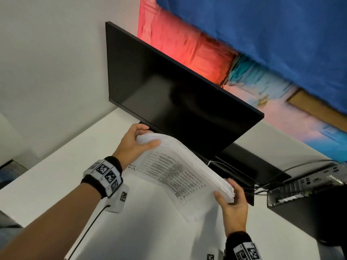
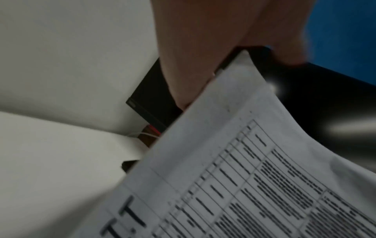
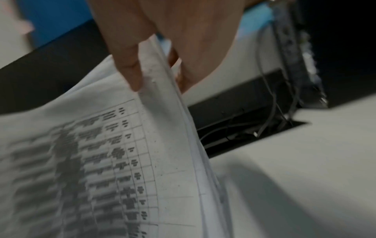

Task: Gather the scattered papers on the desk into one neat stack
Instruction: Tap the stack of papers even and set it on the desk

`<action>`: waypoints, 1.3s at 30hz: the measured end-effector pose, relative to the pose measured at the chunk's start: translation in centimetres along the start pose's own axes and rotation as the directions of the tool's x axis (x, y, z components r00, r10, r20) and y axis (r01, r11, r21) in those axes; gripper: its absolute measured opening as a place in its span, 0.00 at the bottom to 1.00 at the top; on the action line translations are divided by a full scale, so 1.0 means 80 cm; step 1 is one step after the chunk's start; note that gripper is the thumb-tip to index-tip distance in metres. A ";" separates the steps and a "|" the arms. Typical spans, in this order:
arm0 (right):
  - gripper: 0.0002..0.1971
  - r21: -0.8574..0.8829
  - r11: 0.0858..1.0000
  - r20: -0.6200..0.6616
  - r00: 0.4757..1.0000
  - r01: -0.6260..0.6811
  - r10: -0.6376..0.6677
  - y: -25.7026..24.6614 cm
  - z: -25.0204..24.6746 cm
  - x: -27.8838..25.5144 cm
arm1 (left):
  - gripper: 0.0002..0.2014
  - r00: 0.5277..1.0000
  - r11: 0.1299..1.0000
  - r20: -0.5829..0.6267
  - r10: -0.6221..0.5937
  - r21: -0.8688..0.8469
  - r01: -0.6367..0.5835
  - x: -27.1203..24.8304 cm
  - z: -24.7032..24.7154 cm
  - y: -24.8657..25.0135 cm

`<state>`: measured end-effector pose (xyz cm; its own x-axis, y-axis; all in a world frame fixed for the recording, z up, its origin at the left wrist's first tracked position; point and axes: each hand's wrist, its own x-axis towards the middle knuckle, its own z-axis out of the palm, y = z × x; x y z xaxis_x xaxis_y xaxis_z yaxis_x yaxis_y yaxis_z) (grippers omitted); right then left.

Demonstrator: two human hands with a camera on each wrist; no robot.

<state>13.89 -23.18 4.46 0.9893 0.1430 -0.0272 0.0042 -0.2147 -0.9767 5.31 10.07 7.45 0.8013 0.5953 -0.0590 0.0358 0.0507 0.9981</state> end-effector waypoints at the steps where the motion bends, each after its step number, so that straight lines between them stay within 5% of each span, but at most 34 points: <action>1: 0.23 0.046 0.993 0.016 0.994 -0.106 0.106 0.004 0.000 0.006 | 0.39 0.997 1.000 0.071 -0.011 0.029 0.009 0.001 -0.009 -0.003; 3: 0.20 0.149 0.941 0.069 0.953 -0.303 0.296 0.017 0.003 0.016 | 0.41 0.986 0.988 0.147 -0.080 0.144 0.059 0.002 -0.024 -0.010; 6: 0.31 0.244 0.873 0.175 0.904 -0.423 0.390 0.028 0.017 0.021 | 0.22 0.971 0.963 0.162 -0.174 0.233 0.133 0.008 -0.026 -0.020; 8: 0.25 0.226 0.911 0.161 0.936 -0.344 0.313 0.019 0.029 0.020 | 0.14 0.985 0.976 0.086 -0.150 0.173 0.134 0.007 -0.017 -0.024; 15: 0.04 0.062 0.998 -0.005 0.999 0.034 -0.033 -0.043 0.045 0.006 | 0.13 0.966 0.994 -0.256 0.042 -0.090 -0.067 -0.005 0.009 0.000; 20: 0.23 0.034 0.998 0.102 0.994 -0.054 0.050 -0.023 0.041 -0.001 | 0.13 0.940 0.990 -0.341 -0.005 -0.133 -0.043 -0.007 0.001 -0.015; 24: 0.30 -0.011 1.000 0.003 1.000 -0.028 0.029 -0.004 0.041 -0.007 | 0.09 0.926 0.992 -0.375 -0.043 -0.128 -0.005 -0.002 0.002 -0.024; 28: 0.47 -0.282 0.936 -0.006 0.975 0.212 -0.223 -0.004 0.041 -0.009 | 0.16 0.935 0.995 -0.349 -0.063 -0.098 0.031 0.003 0.003 -0.021; 32: 0.35 -0.538 0.722 0.160 0.893 0.436 -0.421 -0.003 0.032 -0.006 | 0.18 0.942 0.999 -0.332 -0.047 -0.010 0.046 0.010 0.006 -0.020; 34: 0.37 -0.478 0.800 0.104 0.928 0.363 -0.359 -0.002 0.026 -0.002 | 0.16 0.947 0.999 -0.317 -0.043 -0.007 0.043 0.011 0.006 -0.017; 36: 0.42 -0.293 0.941 0.025 0.986 0.166 -0.166 -0.005 0.022 0.006 | 0.16 0.958 0.998 -0.282 -0.058 -0.031 0.052 0.011 0.005 -0.016; 39: 0.31 -0.036 0.989 0.016 0.989 -0.146 0.146 0.005 0.020 0.024 | 0.21 0.982 0.993 -0.155 -0.107 -0.059 0.099 0.010 -0.005 -0.023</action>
<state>15.52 -21.47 3.67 0.9769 0.1251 -0.1733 -0.1349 -0.2680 -0.9539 5.63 10.78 5.53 0.6905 0.7036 -0.1680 0.0801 0.1564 0.9844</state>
